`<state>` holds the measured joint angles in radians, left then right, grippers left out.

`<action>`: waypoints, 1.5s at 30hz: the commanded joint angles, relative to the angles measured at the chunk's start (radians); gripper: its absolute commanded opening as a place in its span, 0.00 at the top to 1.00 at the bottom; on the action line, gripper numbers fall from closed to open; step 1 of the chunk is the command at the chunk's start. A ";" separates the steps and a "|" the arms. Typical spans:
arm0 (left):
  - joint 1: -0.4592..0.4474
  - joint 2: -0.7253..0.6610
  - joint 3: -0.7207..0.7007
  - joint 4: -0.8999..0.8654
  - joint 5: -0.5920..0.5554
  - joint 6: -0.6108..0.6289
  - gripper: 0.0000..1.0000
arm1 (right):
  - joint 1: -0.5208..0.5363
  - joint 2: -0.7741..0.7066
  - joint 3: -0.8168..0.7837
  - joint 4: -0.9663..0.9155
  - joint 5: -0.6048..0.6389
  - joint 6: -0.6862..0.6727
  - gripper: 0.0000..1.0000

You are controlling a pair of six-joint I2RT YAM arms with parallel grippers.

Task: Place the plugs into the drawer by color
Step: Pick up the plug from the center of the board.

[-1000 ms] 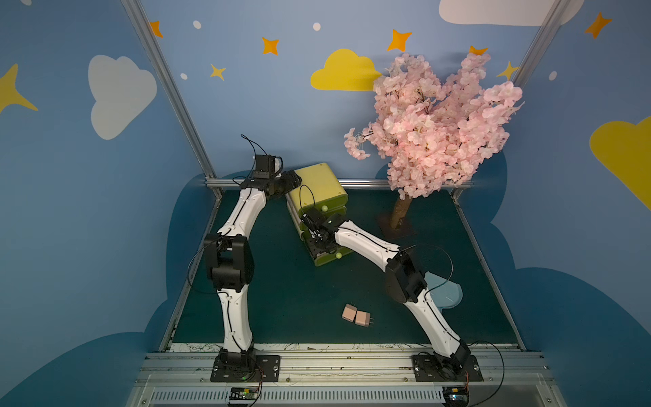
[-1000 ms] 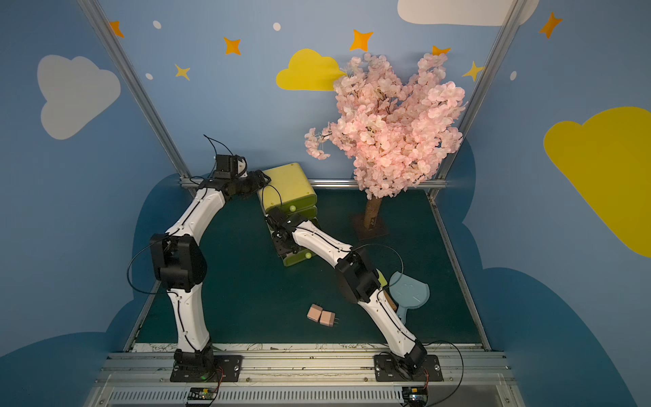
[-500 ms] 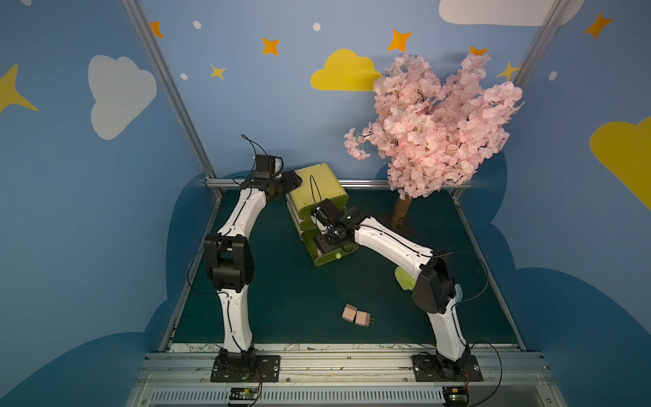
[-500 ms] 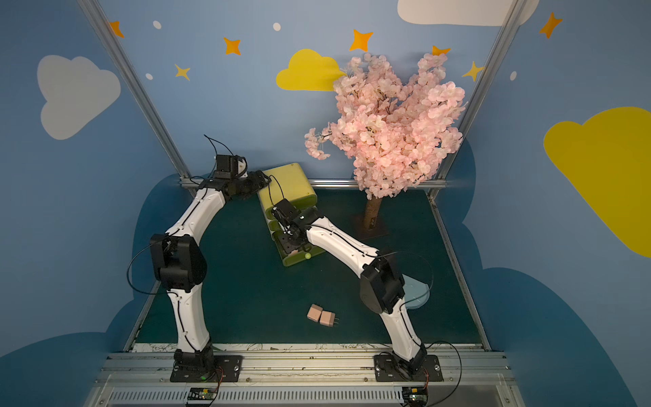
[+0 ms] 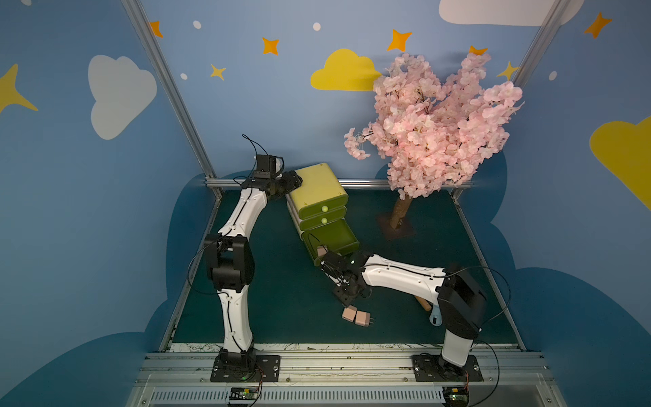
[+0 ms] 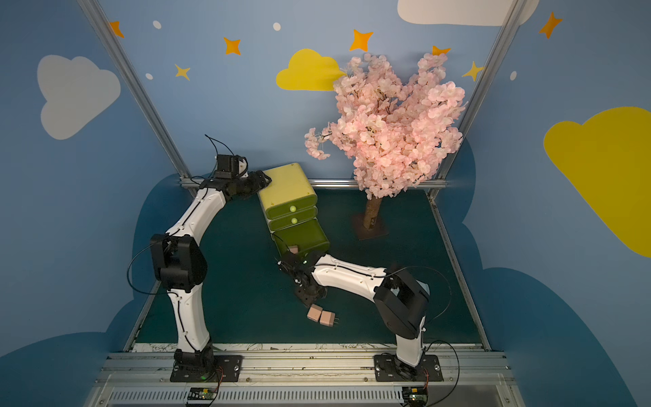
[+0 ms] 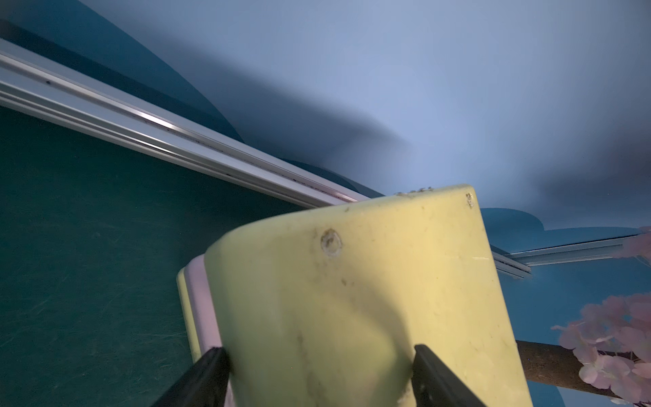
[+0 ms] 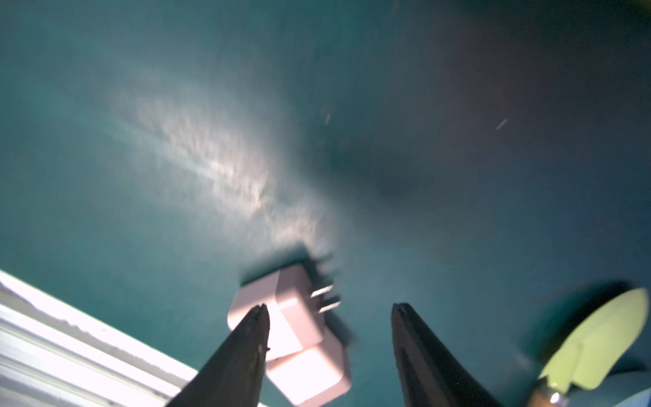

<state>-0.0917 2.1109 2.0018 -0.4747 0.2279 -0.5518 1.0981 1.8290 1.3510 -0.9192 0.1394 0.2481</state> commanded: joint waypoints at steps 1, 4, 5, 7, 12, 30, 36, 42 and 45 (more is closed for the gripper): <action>-0.034 0.023 -0.030 -0.150 0.011 0.034 0.19 | 0.031 -0.067 -0.040 0.003 -0.022 0.072 0.40; -0.037 0.024 -0.028 -0.150 0.012 0.033 0.19 | 0.046 -0.090 -0.085 0.012 -0.037 0.105 0.39; -0.037 0.024 -0.028 -0.150 0.012 0.034 0.19 | 0.050 -0.098 -0.098 0.020 -0.045 0.115 0.39; -0.039 0.024 -0.028 -0.150 0.012 0.035 0.19 | 0.061 -0.111 -0.117 0.035 -0.059 0.135 0.39; -0.040 0.024 -0.026 -0.150 0.012 0.034 0.19 | 0.074 -0.112 -0.134 0.051 -0.056 0.171 0.39; -0.047 0.023 -0.026 -0.151 0.012 0.036 0.19 | 0.076 -0.031 -0.151 0.073 -0.032 0.193 0.41; -0.048 0.026 -0.026 -0.151 0.012 0.035 0.19 | 0.076 -0.013 -0.147 0.076 -0.022 0.188 0.42; -0.049 0.026 -0.025 -0.154 0.013 0.037 0.19 | 0.076 0.001 -0.126 0.075 -0.008 0.176 0.44; -0.049 0.024 -0.025 -0.154 0.011 0.038 0.19 | 0.076 0.011 -0.115 0.076 -0.004 0.168 0.45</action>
<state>-0.1013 2.1059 2.0018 -0.4839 0.2111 -0.5461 1.1713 1.8046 1.2190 -0.8570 0.1204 0.4263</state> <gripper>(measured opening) 0.813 0.557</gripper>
